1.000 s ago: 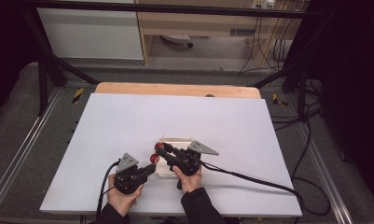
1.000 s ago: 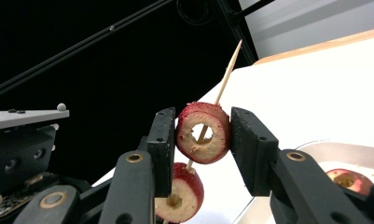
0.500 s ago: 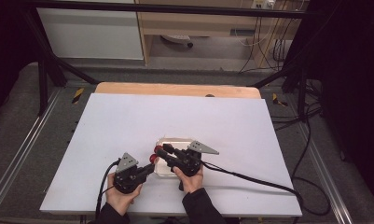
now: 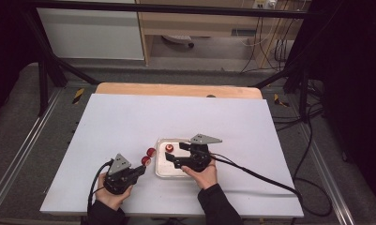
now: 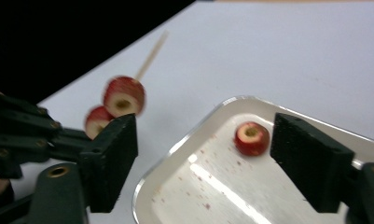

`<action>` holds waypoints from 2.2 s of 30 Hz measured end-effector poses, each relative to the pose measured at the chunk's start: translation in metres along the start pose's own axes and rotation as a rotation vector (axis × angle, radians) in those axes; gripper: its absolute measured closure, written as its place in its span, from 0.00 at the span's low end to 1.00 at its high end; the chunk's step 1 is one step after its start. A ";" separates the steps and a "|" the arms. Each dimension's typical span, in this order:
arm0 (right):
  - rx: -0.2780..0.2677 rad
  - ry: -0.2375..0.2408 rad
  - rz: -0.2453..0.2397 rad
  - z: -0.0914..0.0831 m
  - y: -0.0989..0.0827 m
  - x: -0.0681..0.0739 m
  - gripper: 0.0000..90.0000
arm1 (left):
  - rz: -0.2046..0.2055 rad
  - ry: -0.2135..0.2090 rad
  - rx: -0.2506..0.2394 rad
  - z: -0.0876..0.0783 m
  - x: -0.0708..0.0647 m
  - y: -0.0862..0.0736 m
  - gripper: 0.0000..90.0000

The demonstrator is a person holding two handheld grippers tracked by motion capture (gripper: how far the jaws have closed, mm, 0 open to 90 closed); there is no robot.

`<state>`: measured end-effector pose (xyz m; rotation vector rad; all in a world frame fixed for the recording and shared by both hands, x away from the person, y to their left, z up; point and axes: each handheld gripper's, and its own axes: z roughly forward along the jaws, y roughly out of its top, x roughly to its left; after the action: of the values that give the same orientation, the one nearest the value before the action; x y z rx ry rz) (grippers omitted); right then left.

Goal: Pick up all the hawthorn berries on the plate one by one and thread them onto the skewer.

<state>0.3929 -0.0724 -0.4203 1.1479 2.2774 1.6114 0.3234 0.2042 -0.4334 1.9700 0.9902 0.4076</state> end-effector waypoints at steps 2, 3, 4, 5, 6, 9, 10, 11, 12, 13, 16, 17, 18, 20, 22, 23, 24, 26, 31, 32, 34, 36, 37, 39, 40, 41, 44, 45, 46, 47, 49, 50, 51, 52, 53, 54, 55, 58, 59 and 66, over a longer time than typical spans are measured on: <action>0.045 -0.019 -0.011 -0.001 0.004 -0.005 0.21 | 0.013 -0.017 0.008 -0.002 0.003 0.000 0.98; 0.068 -0.026 -0.014 -0.001 0.006 -0.007 0.20 | 0.018 -0.018 0.013 -0.002 0.004 0.000 0.98; 0.090 -0.039 -0.027 -0.001 0.010 -0.009 0.19 | 0.024 -0.016 0.018 -0.002 0.004 0.000 0.98; 0.115 -0.054 -0.041 -0.001 0.013 -0.010 0.19 | 0.027 -0.018 0.022 -0.002 0.004 -0.001 0.98; 0.141 -0.064 -0.059 0.000 0.017 -0.012 0.19 | 0.031 -0.020 0.025 -0.002 0.005 -0.001 0.98; 0.219 -0.072 -0.095 0.005 0.029 -0.015 0.19 | 0.036 -0.020 0.026 -0.001 0.005 -0.001 0.98; 0.244 -0.079 -0.102 0.008 0.032 -0.015 0.19 | 0.037 -0.018 0.026 -0.002 0.005 -0.001 0.98; 0.274 -0.087 -0.108 0.010 0.036 -0.016 0.19 | 0.038 -0.015 0.025 -0.002 0.006 -0.001 0.98; 0.305 -0.092 -0.123 0.013 0.040 -0.016 0.19 | 0.038 -0.013 0.026 -0.002 0.006 -0.001 0.98; 0.329 -0.095 -0.139 0.016 0.043 -0.017 0.19 | 0.039 -0.012 0.026 -0.002 0.007 -0.001 0.98; 0.372 -0.117 -0.171 0.025 0.050 -0.018 0.23 | 0.039 -0.010 0.031 -0.002 0.008 -0.001 0.98; 0.382 -0.116 -0.172 0.028 0.052 -0.018 0.24 | 0.041 -0.011 0.033 -0.001 0.008 -0.001 0.98; 0.397 -0.113 -0.172 0.032 0.054 -0.019 0.27 | 0.040 -0.012 0.033 -0.001 0.008 -0.002 0.98; 0.425 -0.110 -0.192 0.040 0.056 -0.019 0.30 | 0.040 -0.011 0.033 -0.001 0.008 -0.002 0.98; 0.462 -0.114 -0.209 0.048 0.057 -0.018 0.34 | 0.038 -0.011 0.033 -0.001 0.009 -0.002 0.98; 0.475 -0.111 -0.210 0.051 0.057 -0.017 0.35 | 0.037 -0.012 0.034 -0.001 0.009 -0.002 0.98; 0.488 -0.108 -0.212 0.055 0.057 -0.017 0.37 | 0.037 -0.014 0.036 -0.001 0.009 -0.002 0.98; 0.523 -0.109 -0.215 0.063 0.057 -0.016 0.40 | 0.039 -0.015 0.035 -0.001 0.009 -0.002 0.98; 0.571 -0.117 -0.235 0.077 0.057 -0.016 0.47 | 0.040 -0.014 0.036 -0.001 0.008 -0.002 0.98; 0.568 -0.116 -0.235 0.079 0.058 -0.016 0.49 | 0.042 -0.014 0.037 -0.001 0.008 -0.002 0.98; 0.565 -0.105 -0.224 0.081 0.059 -0.017 0.52 | 0.042 -0.015 0.037 -0.001 0.008 -0.002 0.98; 0.574 -0.102 -0.214 0.082 0.060 -0.018 0.55 | 0.042 -0.014 0.038 -0.001 0.008 -0.002 0.98; 0.580 -0.102 -0.210 0.083 0.060 -0.019 0.56 | 0.042 -0.014 0.038 -0.001 0.008 -0.002 0.98; 0.591 -0.103 -0.199 0.084 0.059 -0.020 0.58 | 0.042 -0.016 0.037 -0.001 0.007 -0.002 0.98; 0.597 -0.102 -0.192 0.085 0.059 -0.021 0.59 | 0.044 -0.016 0.038 -0.001 0.007 -0.002 0.98; 0.601 -0.097 -0.180 0.085 0.059 -0.022 0.60 | 0.044 -0.016 0.039 0.000 0.007 -0.002 0.98; 0.615 -0.081 -0.158 0.087 0.059 -0.022 0.62 | 0.045 -0.016 0.040 0.000 0.007 -0.002 0.98; 0.621 -0.083 -0.155 0.088 0.058 -0.022 0.63 | 0.045 -0.016 0.040 0.000 0.007 -0.002 0.98; 0.627 -0.087 -0.152 0.088 0.058 -0.023 0.64 | 0.045 -0.016 0.040 0.000 0.007 -0.002 0.98; 0.631 -0.088 -0.157 0.088 0.057 -0.023 0.65 | 0.046 -0.016 0.040 0.000 0.007 -0.002 0.98; 0.637 -0.092 -0.148 0.089 0.057 -0.024 0.66 | 0.046 -0.016 0.041 0.000 0.007 -0.002 0.98; 0.638 -0.091 -0.146 0.089 0.057 -0.024 0.67 | 0.046 -0.016 0.041 0.000 0.007 -0.002 0.98; 0.641 -0.089 -0.141 0.089 0.057 -0.025 0.68 | 0.047 -0.016 0.041 0.000 0.007 -0.002 0.98; 0.642 -0.087 -0.136 0.090 0.057 -0.025 0.68 | 0.047 -0.016 0.041 0.000 0.007 -0.002 0.98; 0.642 -0.088 -0.139 0.091 0.056 -0.025 0.68 | 0.047 -0.017 0.042 0.000 0.007 -0.002 0.98; 0.642 -0.088 -0.138 0.091 0.056 -0.026 0.68 | 0.048 -0.017 0.041 0.000 0.006 -0.002 0.98; 0.644 -0.089 -0.137 0.091 0.056 -0.026 0.68 | 0.048 -0.016 0.041 0.000 0.006 -0.002 0.98; 0.647 -0.086 -0.134 0.092 0.055 -0.026 0.68 | 0.049 -0.017 0.042 0.000 0.006 -0.002 0.98; 0.650 -0.087 -0.132 0.091 0.055 -0.026 0.68 | 0.051 -0.018 0.043 0.000 0.006 -0.002 0.98; 0.615 -0.079 -0.121 0.083 0.059 -0.020 0.69 | 0.051 -0.016 0.040 0.000 0.006 -0.002 0.98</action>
<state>0.4784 -0.0146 -0.4113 1.1138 2.8100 0.8146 0.3256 0.2093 -0.4353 2.0346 0.9463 0.4033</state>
